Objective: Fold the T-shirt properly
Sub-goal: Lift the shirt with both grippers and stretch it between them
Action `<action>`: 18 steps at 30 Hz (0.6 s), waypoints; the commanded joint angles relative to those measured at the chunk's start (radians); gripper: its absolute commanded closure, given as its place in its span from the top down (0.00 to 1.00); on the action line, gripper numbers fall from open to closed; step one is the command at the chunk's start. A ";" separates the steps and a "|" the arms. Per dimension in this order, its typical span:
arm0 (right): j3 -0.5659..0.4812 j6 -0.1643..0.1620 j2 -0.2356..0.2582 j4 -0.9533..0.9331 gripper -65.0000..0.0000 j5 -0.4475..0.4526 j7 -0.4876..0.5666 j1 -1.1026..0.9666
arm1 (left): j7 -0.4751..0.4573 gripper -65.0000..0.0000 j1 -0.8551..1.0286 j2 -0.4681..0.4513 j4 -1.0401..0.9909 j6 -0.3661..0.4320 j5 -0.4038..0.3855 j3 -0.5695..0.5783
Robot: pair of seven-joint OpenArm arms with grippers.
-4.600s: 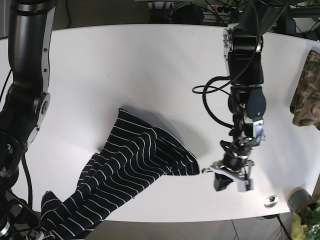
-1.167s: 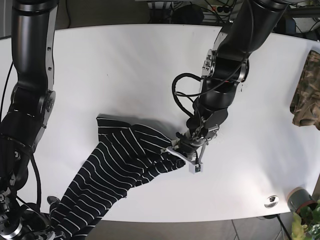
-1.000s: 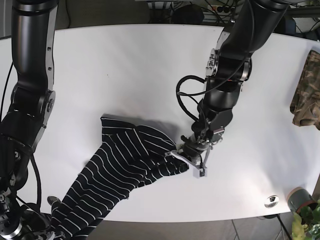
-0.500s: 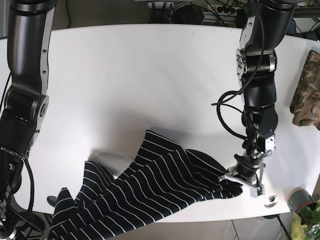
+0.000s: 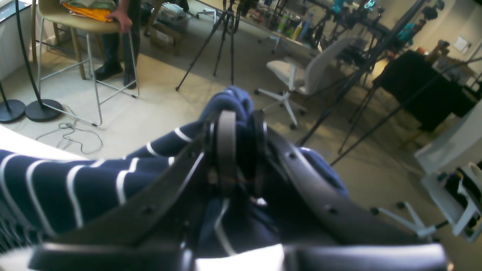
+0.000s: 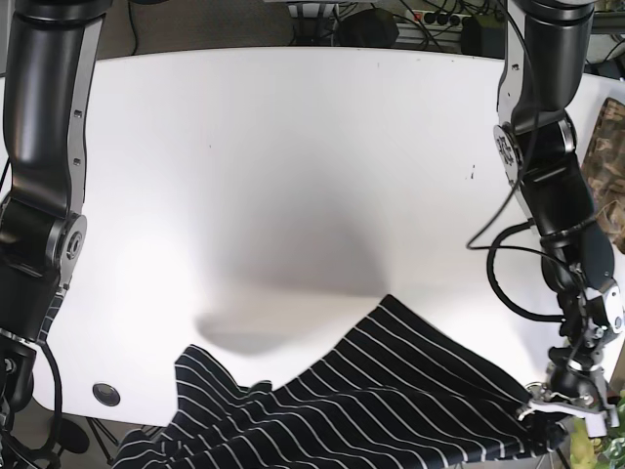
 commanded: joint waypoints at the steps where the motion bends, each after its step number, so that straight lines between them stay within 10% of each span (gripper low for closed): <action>1: 0.003 -0.007 -0.002 0.014 0.03 0.012 0.032 0.043 | 0.009 0.00 -0.067 -0.047 0.021 0.006 -0.033 -0.038; 18: 0.122 -0.007 -0.027 0.372 0.03 0.017 -0.132 -0.231 | 0.026 0.00 0.069 -0.096 0.033 0.006 -0.191 -0.044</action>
